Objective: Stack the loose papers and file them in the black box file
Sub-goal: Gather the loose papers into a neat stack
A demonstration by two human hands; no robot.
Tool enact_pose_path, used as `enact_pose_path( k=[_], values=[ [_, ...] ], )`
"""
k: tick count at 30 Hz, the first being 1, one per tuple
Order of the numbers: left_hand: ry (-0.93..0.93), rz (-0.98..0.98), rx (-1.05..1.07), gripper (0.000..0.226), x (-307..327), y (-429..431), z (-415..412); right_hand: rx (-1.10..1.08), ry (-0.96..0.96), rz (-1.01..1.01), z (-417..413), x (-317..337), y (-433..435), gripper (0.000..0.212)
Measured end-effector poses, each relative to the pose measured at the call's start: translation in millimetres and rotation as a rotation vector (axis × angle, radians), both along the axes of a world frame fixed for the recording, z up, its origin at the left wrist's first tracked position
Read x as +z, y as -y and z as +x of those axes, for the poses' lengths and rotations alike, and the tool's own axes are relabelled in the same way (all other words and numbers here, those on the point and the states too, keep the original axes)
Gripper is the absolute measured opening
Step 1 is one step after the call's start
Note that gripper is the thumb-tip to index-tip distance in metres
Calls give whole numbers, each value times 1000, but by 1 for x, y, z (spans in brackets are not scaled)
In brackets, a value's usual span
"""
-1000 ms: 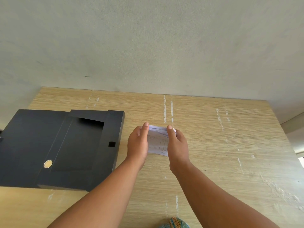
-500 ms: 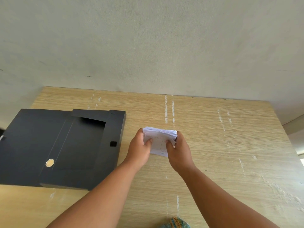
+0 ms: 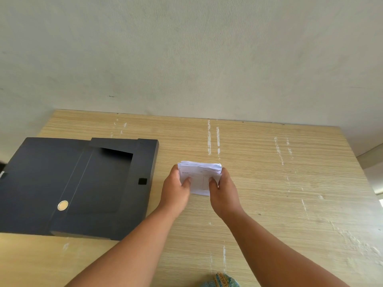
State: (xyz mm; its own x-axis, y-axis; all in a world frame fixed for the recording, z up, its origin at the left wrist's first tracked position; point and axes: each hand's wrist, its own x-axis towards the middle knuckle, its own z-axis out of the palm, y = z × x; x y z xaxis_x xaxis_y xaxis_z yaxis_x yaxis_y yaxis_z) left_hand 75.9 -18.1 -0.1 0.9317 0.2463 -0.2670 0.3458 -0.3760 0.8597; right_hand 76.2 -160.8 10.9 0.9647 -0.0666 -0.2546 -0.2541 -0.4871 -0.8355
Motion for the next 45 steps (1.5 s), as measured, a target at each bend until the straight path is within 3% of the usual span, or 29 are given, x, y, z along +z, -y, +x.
enact_pose_path(
  k=[5, 9, 12, 15, 17, 19, 20, 22, 26, 30, 33, 37, 40, 45],
  values=[
    [-34, -19, -30, 27, 1, 0, 2, -11, 6, -6, 1, -7, 0, 15],
    [7, -4, -114, 55, 14, -5, 4, 66, -16, -80, 3, -15, 7, 22],
    [163, 142, -152, 80, 28, -13, 14, 151, -5, -122, 7, -8, 15, 24],
    [204, 363, -360, 100, 46, -21, 28, 289, 8, -229, 13, 6, 23, 13],
    [184, 430, -510, 80, 56, -24, 36, 393, 34, -310, 20, 18, 27, 11],
    [110, 335, -555, 26, 61, -23, 41, 455, 65, -375, 25, 30, 30, 9],
    [85, 278, -542, 15, 61, -23, 42, 461, 70, -382, 28, 34, 32, 9],
    [77, 214, -477, 28, 56, -23, 40, 451, 50, -348, 30, 40, 37, 9],
    [34, 9, -303, 13, 43, -26, 30, 387, -61, -276, 31, 34, 53, 5],
    [-4, -147, -52, 6, 20, -25, 12, 22, -108, -22, 26, 22, 59, 16],
    [-20, -124, 26, 10, 10, -13, 1, -164, -63, 145, 18, 14, 47, 13],
    [5, -107, 197, 8, 3, 0, -3, -121, 66, 72, 3, 2, 23, 7],
    [-22, -96, 211, 16, -4, 1, -6, -110, 43, 81, -5, -13, 13, 14],
    [18, -369, 193, 31, -3, 4, -12, -132, -33, 281, -14, -17, 6, 23]
  ],
)
